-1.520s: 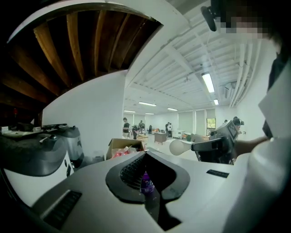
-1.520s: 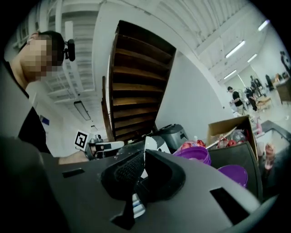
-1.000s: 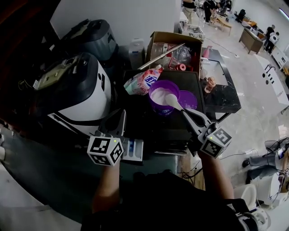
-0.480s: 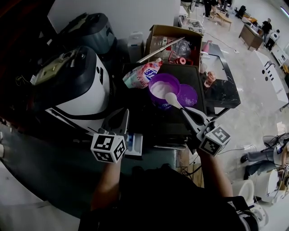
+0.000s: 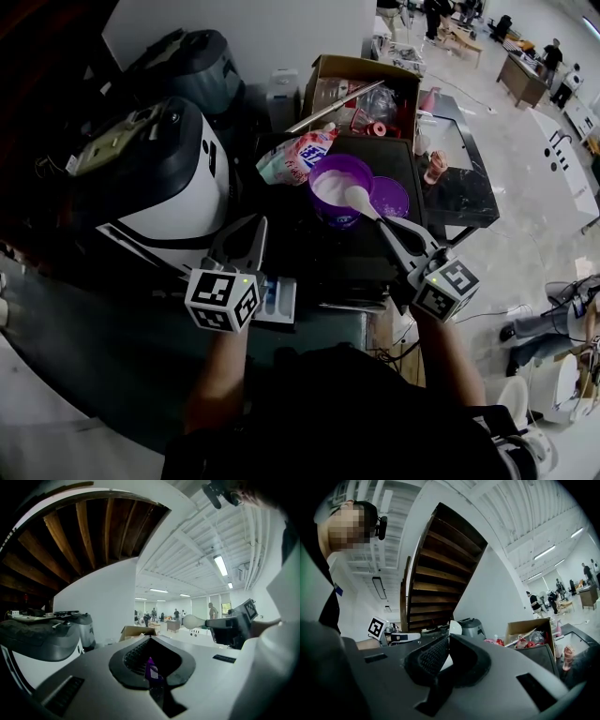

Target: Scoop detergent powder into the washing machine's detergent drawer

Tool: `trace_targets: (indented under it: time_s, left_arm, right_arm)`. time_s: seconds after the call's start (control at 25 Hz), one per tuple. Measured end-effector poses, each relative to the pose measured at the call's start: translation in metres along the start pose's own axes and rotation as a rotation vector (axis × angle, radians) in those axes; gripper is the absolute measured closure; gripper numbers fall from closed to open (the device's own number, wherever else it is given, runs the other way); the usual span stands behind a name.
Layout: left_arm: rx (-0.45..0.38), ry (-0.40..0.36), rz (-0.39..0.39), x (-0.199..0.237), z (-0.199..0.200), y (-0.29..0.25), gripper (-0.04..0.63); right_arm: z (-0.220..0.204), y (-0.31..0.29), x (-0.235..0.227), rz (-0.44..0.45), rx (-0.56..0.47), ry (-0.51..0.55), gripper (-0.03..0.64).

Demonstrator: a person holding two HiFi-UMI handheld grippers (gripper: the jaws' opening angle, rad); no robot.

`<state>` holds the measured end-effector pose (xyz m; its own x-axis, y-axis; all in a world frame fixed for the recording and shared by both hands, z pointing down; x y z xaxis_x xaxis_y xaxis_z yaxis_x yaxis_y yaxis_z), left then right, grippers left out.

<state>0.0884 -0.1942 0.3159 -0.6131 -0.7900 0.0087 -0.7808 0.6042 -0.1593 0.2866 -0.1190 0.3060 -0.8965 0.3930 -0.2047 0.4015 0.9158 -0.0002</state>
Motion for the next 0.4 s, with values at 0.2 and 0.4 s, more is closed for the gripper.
trace_targets:
  time_s: [0.2,0.4]
  left_arm:
    - [0.012,0.028,0.020,0.005,-0.011,0.004,0.588]
    - [0.019,0.037,0.029,0.004,-0.013,0.008,0.588]
  right_arm:
    - [-0.007,0.001,-0.001,0.000,0.005,-0.029,0.598]
    - [-0.008,0.005,-0.005,-0.014,0.003,-0.036,0.598]
Point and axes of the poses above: the fingertips, and each gripper's own axes: y backward along the fingers, x to its left, z out of its top, the point moved 1 cm from there along y, backward along the fingers, and after that the axes turned 8 degrees about -z, right-handed, at the moved point
